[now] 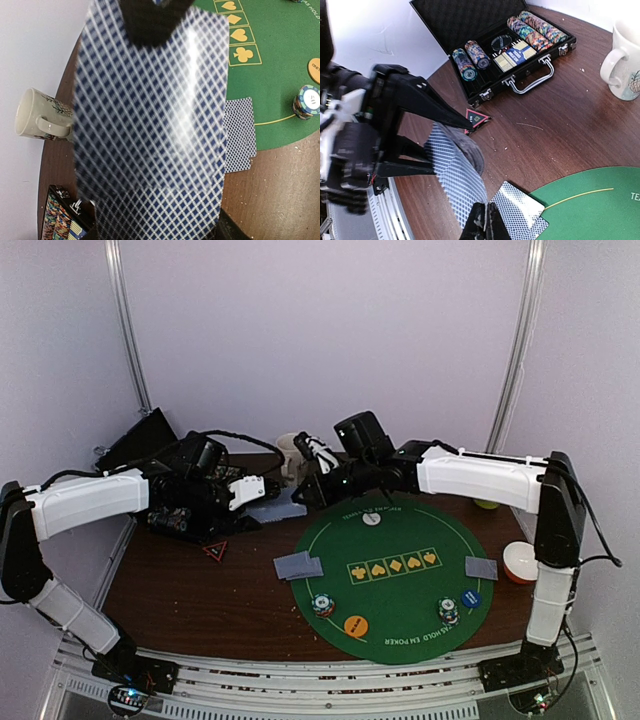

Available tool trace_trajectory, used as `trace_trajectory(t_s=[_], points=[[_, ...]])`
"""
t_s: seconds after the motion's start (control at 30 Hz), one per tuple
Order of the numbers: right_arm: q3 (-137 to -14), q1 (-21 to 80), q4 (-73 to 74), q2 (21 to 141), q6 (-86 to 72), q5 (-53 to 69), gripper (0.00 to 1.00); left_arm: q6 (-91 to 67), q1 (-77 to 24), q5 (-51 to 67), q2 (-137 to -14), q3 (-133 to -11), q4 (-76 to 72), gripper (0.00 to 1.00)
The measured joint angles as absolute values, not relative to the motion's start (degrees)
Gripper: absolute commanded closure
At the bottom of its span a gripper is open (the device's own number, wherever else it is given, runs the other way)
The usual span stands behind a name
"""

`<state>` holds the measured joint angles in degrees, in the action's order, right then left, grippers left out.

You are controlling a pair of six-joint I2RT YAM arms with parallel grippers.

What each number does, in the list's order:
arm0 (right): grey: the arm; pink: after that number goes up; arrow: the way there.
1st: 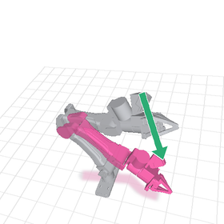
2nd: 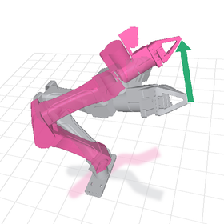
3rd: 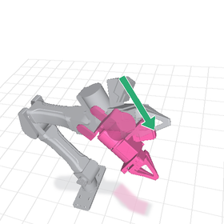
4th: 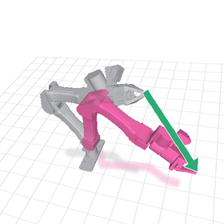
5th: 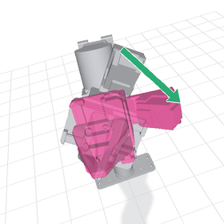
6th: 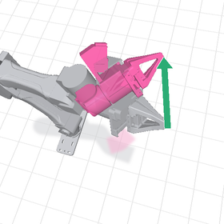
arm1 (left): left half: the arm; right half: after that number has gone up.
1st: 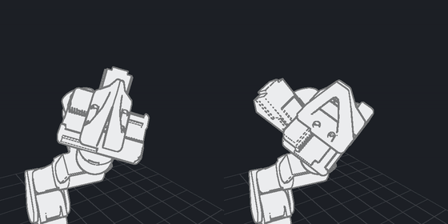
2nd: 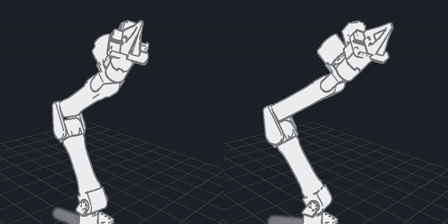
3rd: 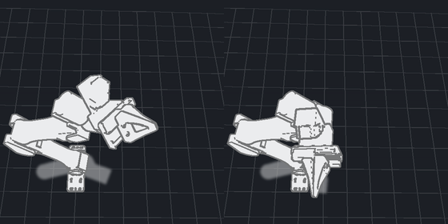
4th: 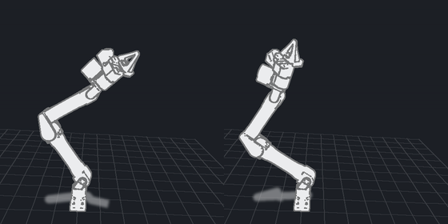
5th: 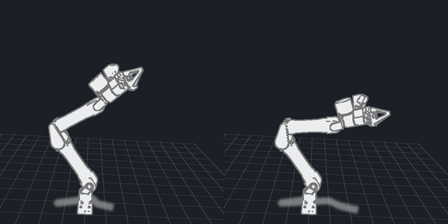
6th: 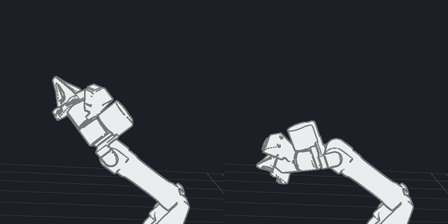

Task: Distribute texas hold em gaming equipment
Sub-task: Pick up the poker card from the face-down deck piles, then place the poker card in the small blind area.

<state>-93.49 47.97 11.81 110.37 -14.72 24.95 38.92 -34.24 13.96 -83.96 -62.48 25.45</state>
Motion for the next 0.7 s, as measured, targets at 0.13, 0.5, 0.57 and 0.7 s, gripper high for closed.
trace_trajectory(t_s=[0.13,0.5,0.57,0.7], points=[[-93.5,46.8,13.6,106.6,-14.7,26.9,1.00,38.9,-34.2,14.0,-84.0,-62.5,25.5,0.47],[-76.0,28.6,24.4,83.8,-21.3,29.9,1.00,38.9,-34.2,13.9,-83.9,-62.5,25.5,0.47],[-69.3,23.2,28.3,80.7,-23.3,29.1,1.00,38.9,-34.2,14.0,-83.9,-62.5,25.5,0.47],[-56.7,13.9,35.9,76.8,-25.9,28.1,1.00,38.9,-34.2,14.0,-83.9,-62.5,25.5,0.47]])
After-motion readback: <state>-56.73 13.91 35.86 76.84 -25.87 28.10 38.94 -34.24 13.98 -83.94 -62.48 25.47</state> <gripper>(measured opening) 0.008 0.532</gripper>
